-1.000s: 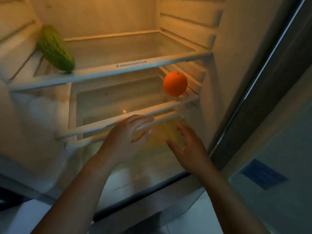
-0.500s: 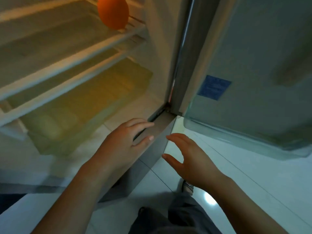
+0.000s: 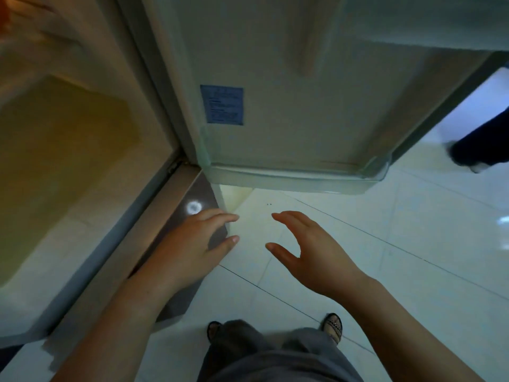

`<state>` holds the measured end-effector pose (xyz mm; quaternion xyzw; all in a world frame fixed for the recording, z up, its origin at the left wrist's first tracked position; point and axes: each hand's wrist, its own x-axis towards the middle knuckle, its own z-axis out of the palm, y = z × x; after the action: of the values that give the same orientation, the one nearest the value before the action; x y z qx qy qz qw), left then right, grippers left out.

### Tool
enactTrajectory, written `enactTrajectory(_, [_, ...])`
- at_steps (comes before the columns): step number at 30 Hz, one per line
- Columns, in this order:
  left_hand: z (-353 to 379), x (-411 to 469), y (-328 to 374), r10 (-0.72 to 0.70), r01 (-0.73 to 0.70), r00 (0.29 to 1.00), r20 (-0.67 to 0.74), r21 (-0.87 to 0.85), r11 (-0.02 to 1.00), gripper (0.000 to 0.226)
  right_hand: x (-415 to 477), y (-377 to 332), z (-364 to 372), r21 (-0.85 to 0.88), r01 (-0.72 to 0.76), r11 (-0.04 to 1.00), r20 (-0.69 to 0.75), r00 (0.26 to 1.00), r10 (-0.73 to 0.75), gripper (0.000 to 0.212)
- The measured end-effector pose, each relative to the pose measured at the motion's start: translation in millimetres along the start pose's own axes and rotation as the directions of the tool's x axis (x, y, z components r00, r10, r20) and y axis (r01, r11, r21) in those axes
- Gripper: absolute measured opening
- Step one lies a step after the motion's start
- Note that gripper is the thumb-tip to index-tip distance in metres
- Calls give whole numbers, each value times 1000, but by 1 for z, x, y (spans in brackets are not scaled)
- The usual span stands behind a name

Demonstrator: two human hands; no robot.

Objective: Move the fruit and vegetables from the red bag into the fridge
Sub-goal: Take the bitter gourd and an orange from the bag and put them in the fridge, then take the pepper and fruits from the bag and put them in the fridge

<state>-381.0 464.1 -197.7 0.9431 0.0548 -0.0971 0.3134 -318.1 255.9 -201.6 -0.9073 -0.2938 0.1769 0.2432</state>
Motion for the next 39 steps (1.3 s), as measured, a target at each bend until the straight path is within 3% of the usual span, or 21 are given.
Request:
enactTrajectory(11, [152,93,219,107,-106,994,20,-26,994,37,-101,204,-119,-24,-89,996,-126,988,86,53])
enactTrajectory(19, [194,139,297,104,-106,993,53,20,994,37,-121,290,-171,48,-141,989,-139,979,147,50])
enactTrajectory(30, [231,287,373,153,-153,988,30,0,988,40,-47,401,-248,58,-208,976,-209,954,216,48])
enactTrajectory(35, [216,368,410,170,-170,985,12,114,979,43,11,446,-314,19,-212,977,-204,956,212,50])
enactTrajectory(39, [201,414,415,118,-118,993,12,101,988,43,61,472,-352,3,-180,984,-228,958,176,50])
